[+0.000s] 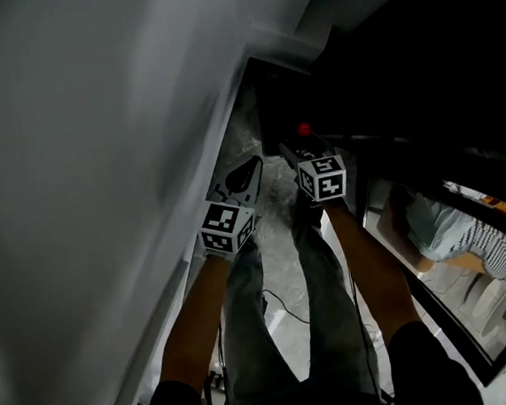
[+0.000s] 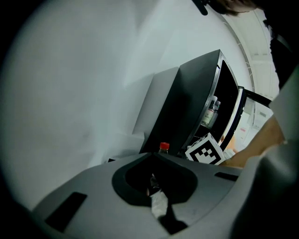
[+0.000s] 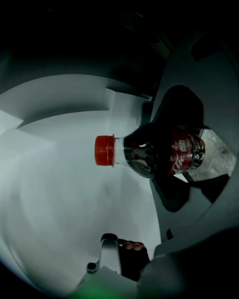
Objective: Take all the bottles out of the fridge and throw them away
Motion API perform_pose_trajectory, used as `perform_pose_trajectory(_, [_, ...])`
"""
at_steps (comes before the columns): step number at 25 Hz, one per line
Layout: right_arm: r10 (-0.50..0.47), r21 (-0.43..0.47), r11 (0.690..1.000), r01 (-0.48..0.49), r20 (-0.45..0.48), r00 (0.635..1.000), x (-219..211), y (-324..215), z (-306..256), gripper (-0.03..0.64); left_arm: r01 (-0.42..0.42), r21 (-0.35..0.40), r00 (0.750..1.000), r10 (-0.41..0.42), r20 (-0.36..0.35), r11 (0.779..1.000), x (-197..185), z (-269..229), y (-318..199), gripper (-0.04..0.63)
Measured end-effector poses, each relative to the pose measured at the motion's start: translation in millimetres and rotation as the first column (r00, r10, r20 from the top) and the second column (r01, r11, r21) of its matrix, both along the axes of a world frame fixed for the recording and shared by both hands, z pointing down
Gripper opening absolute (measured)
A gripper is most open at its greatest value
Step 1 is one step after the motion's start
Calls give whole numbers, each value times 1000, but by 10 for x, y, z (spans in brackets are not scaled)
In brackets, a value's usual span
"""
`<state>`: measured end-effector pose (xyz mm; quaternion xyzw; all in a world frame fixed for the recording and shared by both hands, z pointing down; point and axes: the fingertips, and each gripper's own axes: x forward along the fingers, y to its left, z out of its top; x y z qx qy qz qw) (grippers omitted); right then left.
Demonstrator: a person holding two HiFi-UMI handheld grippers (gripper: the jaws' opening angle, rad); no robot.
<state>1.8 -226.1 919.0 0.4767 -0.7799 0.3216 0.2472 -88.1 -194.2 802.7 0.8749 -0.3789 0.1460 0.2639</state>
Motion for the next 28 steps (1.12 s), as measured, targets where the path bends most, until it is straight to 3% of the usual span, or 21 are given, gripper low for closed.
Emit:
perform_pose_trajectory(10, [29,-45,999,-31,-30,999,106,-134,1055,305,-44,65,999,43,15,997,126,660,-243,2])
perform_pose_trajectory(17, [48,-92,994,-57,-98,994,212,-80,1669,308,-67,66,997,65,37,996,86,981,-261,2])
perform_pose_trajectory(21, [122,-122,983,-134,-100,988,293,-153,1747,308,-66,67,997,64,36,996,41,968,-282,2])
perform_pose_trajectory(24, [100,-162,979,-126,-158,982,319,-39,1789,308,-65,61,997,63,35,996,28,911,-258,2])
perform_pose_trajectory(28, [136,-117,981,-154,-144,980,358,18,1491,264,-64,54,998,62,32,997,14,750,-250,2])
